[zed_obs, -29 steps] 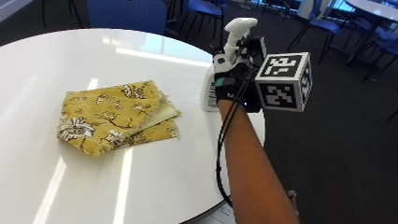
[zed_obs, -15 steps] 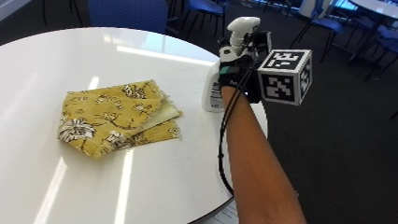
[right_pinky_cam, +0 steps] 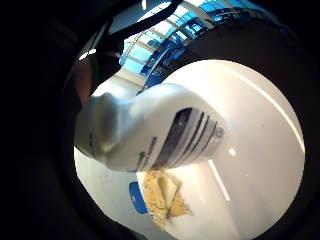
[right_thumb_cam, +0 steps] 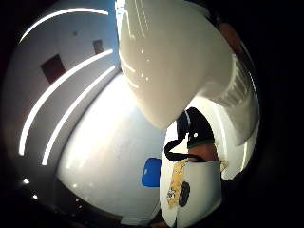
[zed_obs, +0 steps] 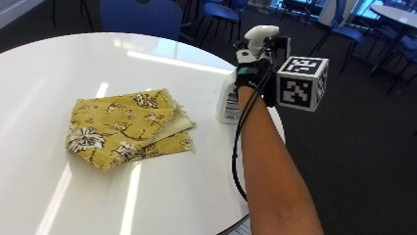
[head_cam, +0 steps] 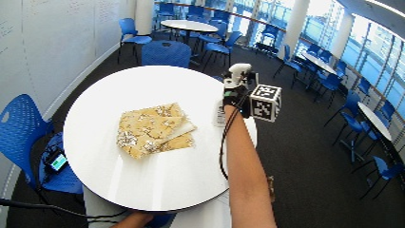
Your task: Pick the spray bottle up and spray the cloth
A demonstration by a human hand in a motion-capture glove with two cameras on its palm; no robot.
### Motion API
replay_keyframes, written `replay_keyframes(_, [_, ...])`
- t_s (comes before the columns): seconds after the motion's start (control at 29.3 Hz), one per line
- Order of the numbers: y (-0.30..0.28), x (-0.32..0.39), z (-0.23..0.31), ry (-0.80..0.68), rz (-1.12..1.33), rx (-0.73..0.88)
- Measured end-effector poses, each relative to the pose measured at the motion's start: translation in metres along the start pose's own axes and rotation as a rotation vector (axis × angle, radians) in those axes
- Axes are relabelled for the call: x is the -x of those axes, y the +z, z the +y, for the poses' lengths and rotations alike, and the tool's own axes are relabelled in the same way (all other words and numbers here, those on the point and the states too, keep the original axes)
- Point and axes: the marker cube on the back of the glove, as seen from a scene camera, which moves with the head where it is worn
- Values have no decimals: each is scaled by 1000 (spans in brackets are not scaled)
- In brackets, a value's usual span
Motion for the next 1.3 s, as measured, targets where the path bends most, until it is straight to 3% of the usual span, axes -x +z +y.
replay_keyframes(0.68, [5, 6, -17, 33, -71, -33])
replay_keyframes(1.3, [2, 44, -23, -159, -4, -266])
